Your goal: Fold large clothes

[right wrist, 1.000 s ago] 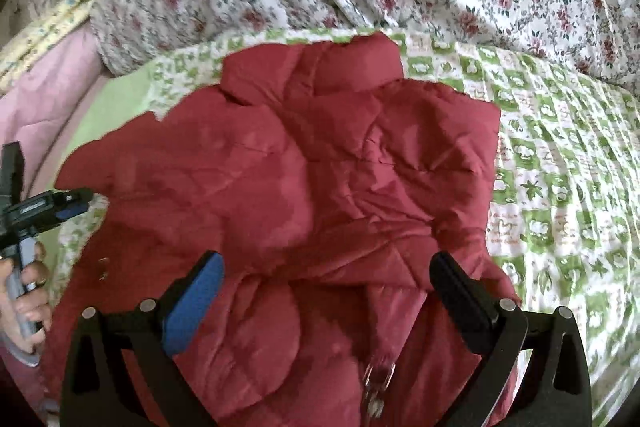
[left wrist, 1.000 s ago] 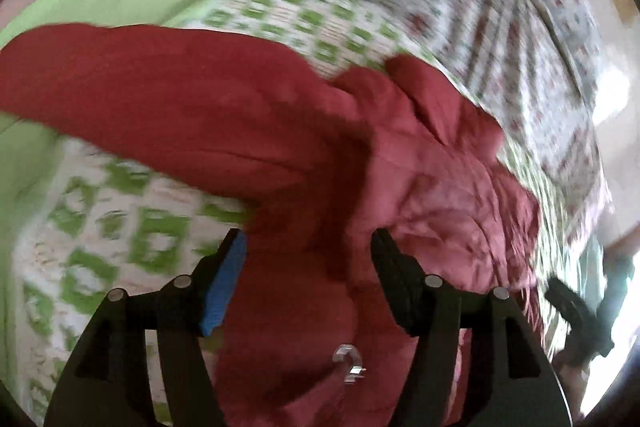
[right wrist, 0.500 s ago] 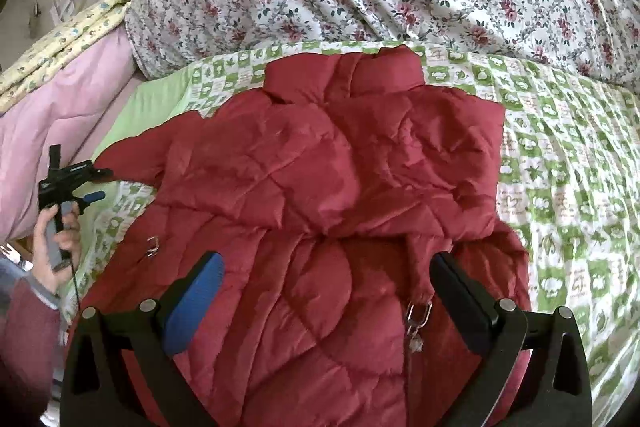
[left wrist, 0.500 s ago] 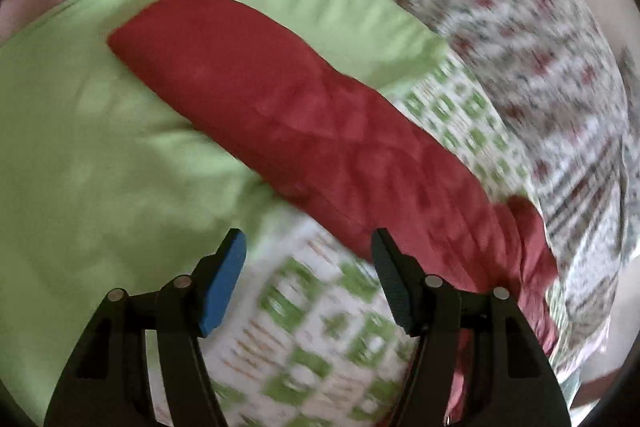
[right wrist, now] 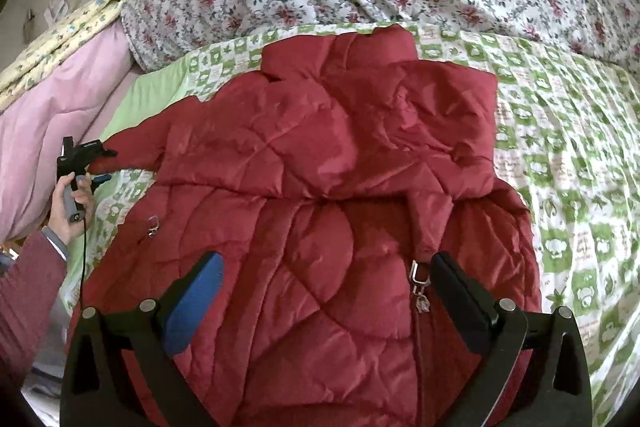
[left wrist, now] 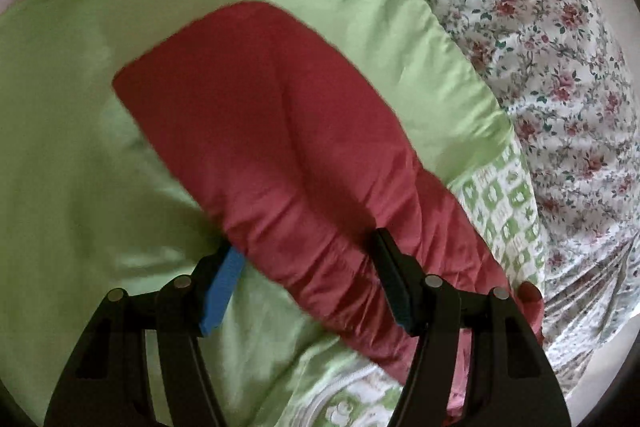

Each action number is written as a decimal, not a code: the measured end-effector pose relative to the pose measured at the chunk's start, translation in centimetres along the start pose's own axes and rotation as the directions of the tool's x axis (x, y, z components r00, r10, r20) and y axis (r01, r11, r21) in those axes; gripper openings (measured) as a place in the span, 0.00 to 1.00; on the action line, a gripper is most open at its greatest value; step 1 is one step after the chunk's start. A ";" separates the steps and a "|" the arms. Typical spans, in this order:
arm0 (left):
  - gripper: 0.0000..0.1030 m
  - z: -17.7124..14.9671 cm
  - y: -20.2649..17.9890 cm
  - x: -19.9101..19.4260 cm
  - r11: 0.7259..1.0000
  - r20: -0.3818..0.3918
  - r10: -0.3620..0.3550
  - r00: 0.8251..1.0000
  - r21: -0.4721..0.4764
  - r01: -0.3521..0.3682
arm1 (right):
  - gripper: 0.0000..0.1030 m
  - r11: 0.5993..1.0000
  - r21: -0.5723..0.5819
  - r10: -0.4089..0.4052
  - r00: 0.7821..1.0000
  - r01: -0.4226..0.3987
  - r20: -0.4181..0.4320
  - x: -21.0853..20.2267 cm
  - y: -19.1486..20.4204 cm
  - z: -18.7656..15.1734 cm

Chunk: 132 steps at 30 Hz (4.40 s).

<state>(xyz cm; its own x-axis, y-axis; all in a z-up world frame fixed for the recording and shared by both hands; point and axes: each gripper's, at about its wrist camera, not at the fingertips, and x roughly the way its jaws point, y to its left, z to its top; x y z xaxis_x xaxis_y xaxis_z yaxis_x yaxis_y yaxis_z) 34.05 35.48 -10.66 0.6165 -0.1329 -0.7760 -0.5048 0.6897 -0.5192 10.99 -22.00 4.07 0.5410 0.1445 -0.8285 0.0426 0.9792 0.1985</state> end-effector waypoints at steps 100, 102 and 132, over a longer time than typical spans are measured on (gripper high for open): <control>0.25 -26.9 -26.0 -1.2 0.626 -0.263 -0.074 0.962 0.738 0.251 | 0.24 0.938 0.344 0.024 0.998 -0.042 0.056 6.5 -12.6 6.8; 0.25 -27.2 -26.1 -1.1 0.617 -0.251 -0.064 0.966 0.751 0.236 | 0.25 0.955 0.296 -0.054 0.990 0.013 0.130 4.1 -11.4 7.3; 0.25 -25.8 -24.8 -1.5 0.598 -0.269 -0.022 0.963 0.768 0.228 | 0.47 0.985 0.039 -0.166 0.986 0.167 -0.024 11.2 -6.9 6.0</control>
<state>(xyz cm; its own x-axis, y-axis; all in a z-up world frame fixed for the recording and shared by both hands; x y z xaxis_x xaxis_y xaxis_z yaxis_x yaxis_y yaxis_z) 30.05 0.24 -5.87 0.4426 -0.3343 -0.8321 0.3027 0.9292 -0.2123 21.80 -27.95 -3.39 0.5060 -0.0167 -0.8623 0.1651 0.9832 0.0779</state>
